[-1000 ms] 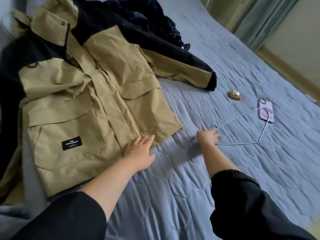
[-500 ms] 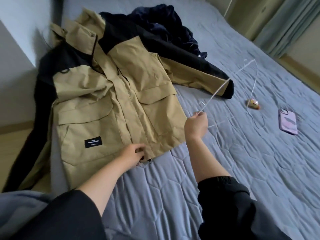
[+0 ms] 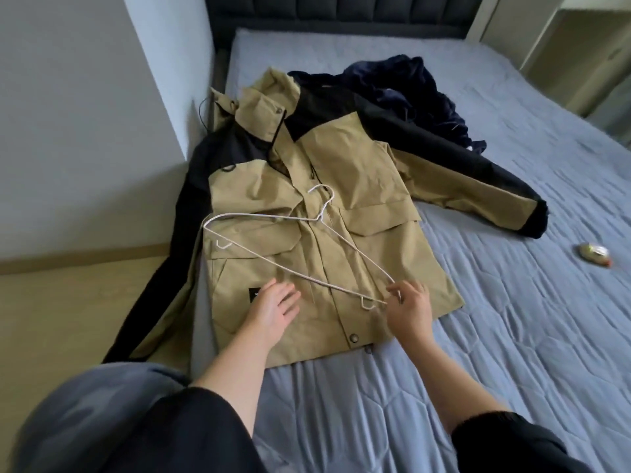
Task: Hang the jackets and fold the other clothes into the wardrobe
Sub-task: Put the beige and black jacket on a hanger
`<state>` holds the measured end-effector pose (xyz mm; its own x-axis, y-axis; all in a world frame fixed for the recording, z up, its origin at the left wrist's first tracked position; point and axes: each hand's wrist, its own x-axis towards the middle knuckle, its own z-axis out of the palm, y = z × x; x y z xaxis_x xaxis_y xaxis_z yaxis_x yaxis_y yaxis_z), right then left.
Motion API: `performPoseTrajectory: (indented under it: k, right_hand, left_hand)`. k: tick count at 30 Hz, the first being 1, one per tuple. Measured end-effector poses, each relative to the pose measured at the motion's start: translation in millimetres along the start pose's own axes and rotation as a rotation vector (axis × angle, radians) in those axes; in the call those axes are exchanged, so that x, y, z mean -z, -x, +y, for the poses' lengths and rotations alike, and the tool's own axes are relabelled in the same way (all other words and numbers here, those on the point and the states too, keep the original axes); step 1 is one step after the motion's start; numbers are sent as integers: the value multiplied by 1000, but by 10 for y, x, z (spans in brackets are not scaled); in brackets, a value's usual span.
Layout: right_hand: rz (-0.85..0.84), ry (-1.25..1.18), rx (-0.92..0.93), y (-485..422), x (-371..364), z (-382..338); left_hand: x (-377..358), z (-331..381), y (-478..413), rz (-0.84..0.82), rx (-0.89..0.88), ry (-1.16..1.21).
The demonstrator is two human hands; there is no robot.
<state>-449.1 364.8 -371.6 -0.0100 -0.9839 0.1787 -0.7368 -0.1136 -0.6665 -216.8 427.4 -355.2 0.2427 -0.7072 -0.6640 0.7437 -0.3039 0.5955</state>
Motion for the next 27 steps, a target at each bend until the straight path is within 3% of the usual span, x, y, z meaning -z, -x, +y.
performPoseTrajectory:
  k: [3, 8, 17, 20, 24, 27]
  right_hand:
    - [-86, 78, -99, -124, -54, -91]
    - [-374, 285, -192, -343, -203, -345]
    - [-148, 144, -213, -140, -251, -234]
    - [-118, 160, -203, -123, -119, -105]
    - [-54, 115, -266, -215, -14, -104]
    - [-84, 97, -207, -321, -71, -352]
  left_hand:
    - [-12, 24, 8, -6, 26, 41]
    - [-18, 61, 6, -15, 31, 64]
    - [-12, 112, 11, 12, 32, 94]
    - [19, 178, -13, 137, -87, 125]
    - [19, 292, -16, 304, -230, -65]
    - [-79, 254, 51, 237, -215, -211]
